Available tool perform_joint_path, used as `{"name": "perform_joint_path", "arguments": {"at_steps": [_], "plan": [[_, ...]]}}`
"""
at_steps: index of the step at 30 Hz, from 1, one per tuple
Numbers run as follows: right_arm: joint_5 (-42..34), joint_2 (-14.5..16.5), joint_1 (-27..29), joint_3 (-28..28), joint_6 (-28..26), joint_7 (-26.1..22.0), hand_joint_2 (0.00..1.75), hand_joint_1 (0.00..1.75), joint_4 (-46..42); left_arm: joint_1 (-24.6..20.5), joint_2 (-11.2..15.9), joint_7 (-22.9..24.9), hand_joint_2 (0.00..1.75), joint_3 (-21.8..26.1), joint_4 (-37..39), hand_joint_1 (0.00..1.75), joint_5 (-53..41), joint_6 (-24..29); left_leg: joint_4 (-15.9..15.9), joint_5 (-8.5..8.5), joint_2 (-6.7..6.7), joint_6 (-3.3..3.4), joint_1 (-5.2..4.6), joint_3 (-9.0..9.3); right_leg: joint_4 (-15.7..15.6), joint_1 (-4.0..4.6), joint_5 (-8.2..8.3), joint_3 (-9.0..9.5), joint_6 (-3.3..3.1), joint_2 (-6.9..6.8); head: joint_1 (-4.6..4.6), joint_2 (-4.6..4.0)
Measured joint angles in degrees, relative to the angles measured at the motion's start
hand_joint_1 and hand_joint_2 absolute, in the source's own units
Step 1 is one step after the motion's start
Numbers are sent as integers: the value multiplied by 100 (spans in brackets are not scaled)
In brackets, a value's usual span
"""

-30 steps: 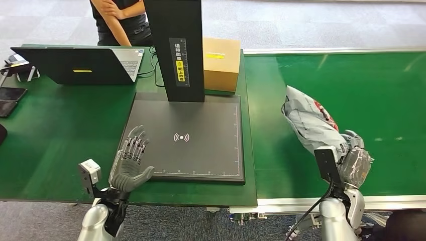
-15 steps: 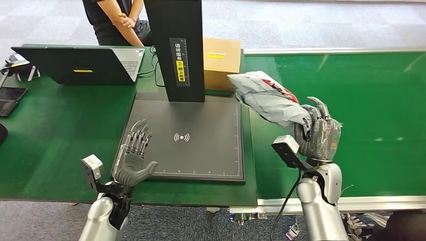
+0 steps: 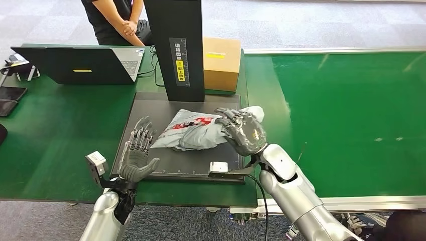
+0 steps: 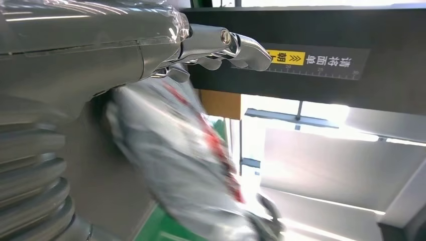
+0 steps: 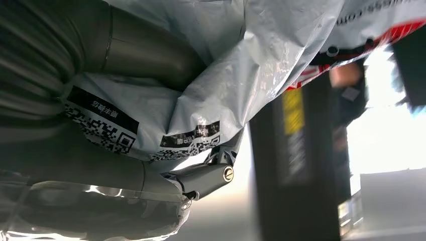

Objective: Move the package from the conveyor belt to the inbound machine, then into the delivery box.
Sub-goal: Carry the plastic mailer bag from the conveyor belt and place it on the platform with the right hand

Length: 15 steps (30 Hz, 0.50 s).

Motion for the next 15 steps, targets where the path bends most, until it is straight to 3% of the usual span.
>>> {"name": "perform_joint_path", "arguments": {"at_steps": [8, 9, 12, 13, 15], "plan": [[-218, 18, -700, 1077, 440, 92, 175, 175, 1493, -9, 50, -38, 175, -61, 116, 0, 147, -15, 2, 0, -1, 0, -1, 0, 0, -2, 2, 2, 2, -1, 0, 0], [-262, 26, -757, 1141, 429, 94, 175, 162, 1663, -5, 54, -36, 175, -62, 121, 0, 158, -12, 2, 0, -1, 0, -1, 0, 0, -2, 2, 2, 2, -1, 0, 0], [-381, 49, -879, 1278, 344, 109, 175, 31, 2084, 3, 66, -12, 175, -66, 129, 0, 180, -7, 2, 0, -1, 1, -1, 1, 0, -1, 2, 2, 2, -1, 0, 0], [-442, 57, -909, 1309, 292, 122, 175, 0, 2198, 6, 71, 6, 175, -67, 131, 0, 192, -7, 2, 0, -1, 1, -1, 1, 0, -1, 2, 2, 2, -1, 0, 0], [-611, 66, -950, 1346, 148, 154, 175, 0, 2383, 21, 79, 51, 175, -70, 131, 0, 211, -8, 2, 0, -1, 0, -1, 1, 0, -1, 2, 1, 2, -1, 0, 0]]}}
